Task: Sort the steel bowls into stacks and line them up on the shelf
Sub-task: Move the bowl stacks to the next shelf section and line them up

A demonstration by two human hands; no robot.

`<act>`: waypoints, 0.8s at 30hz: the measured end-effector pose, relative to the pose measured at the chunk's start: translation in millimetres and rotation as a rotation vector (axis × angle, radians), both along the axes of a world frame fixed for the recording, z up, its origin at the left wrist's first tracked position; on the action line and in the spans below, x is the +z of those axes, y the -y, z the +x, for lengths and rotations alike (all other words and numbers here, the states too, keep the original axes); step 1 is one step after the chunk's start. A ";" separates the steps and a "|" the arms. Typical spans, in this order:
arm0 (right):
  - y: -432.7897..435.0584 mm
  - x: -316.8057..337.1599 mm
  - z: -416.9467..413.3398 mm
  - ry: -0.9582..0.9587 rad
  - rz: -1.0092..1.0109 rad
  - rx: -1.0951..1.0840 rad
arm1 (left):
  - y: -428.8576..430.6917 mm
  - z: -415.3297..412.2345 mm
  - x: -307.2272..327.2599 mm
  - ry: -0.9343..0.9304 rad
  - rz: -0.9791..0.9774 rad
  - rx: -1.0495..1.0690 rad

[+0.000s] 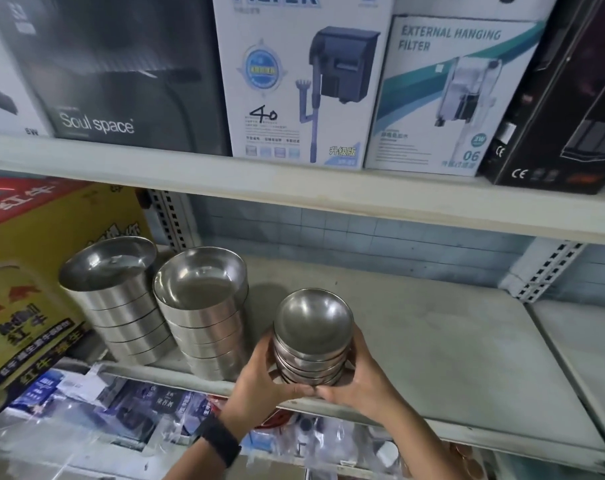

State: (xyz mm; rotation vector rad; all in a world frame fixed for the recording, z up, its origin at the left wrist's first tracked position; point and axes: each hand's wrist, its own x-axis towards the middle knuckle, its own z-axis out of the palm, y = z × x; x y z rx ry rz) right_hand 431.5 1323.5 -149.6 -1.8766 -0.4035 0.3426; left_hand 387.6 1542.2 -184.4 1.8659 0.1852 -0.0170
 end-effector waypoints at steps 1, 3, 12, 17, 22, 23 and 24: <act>-0.7 -1.7 0.7 0.000 -0.007 -0.004 | -0.4 -0.3 1.6 0.002 0.011 0.000; -1.9 -3.0 2.0 0.001 -0.015 -0.001 | -0.9 -1.8 3.5 0.007 0.011 0.001; -6.0 -11.5 4.2 0.000 -0.018 0.016 | -3.1 -8.0 9.5 0.038 -0.011 0.005; -14.2 -11.1 4.2 -0.007 0.004 0.030 | -8.5 -10.1 13.7 0.032 -0.048 0.016; -17.6 -13.7 3.7 -0.015 0.013 0.025 | -9.9 -11.5 15.8 0.040 -0.031 0.014; -18.4 -13.5 3.9 -0.015 0.011 0.025 | -9.9 -11.7 16.4 0.045 -0.027 0.016; -19.5 -13.3 3.9 -0.014 0.010 0.023 | -10.1 -11.9 16.6 0.052 -0.023 0.020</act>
